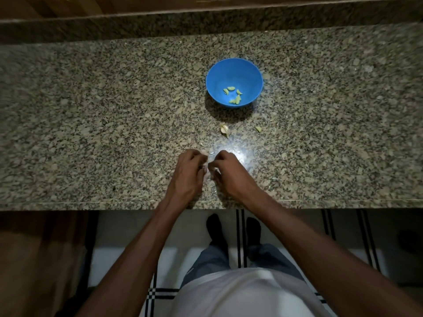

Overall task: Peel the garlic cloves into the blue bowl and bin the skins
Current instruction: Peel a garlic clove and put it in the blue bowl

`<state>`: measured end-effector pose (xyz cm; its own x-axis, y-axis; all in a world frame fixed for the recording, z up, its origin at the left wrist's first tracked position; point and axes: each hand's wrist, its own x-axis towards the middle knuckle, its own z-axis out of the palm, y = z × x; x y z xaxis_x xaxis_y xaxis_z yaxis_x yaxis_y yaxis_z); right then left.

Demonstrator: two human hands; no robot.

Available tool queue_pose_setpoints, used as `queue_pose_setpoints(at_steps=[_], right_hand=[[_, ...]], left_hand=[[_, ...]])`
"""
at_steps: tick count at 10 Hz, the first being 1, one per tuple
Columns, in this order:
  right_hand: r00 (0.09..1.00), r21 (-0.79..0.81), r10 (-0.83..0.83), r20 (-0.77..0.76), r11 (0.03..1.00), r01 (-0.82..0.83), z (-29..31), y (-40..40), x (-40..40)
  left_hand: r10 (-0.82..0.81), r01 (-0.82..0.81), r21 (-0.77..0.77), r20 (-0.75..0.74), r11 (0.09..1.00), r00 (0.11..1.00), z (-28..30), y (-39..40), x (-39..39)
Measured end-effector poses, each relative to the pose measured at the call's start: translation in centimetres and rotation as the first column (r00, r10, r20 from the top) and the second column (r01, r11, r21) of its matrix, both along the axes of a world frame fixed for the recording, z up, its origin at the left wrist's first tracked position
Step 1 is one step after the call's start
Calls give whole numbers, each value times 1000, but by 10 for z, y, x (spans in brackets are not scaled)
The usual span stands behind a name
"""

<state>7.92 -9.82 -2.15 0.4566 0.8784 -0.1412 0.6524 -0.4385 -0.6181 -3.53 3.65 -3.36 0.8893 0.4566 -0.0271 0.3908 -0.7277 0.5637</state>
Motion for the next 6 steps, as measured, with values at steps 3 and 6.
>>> queue_pose_setpoints(at_steps=[3,6], right_hand=[[997,83,63,54,994,-67,0,-17,0],[896,100,-256,-362,945,310,18,-80,66]], left_hand=[[140,-134,168,-26,977,990,1,-21,4],[419,-398,-196,77,896,905,35,-8,37]])
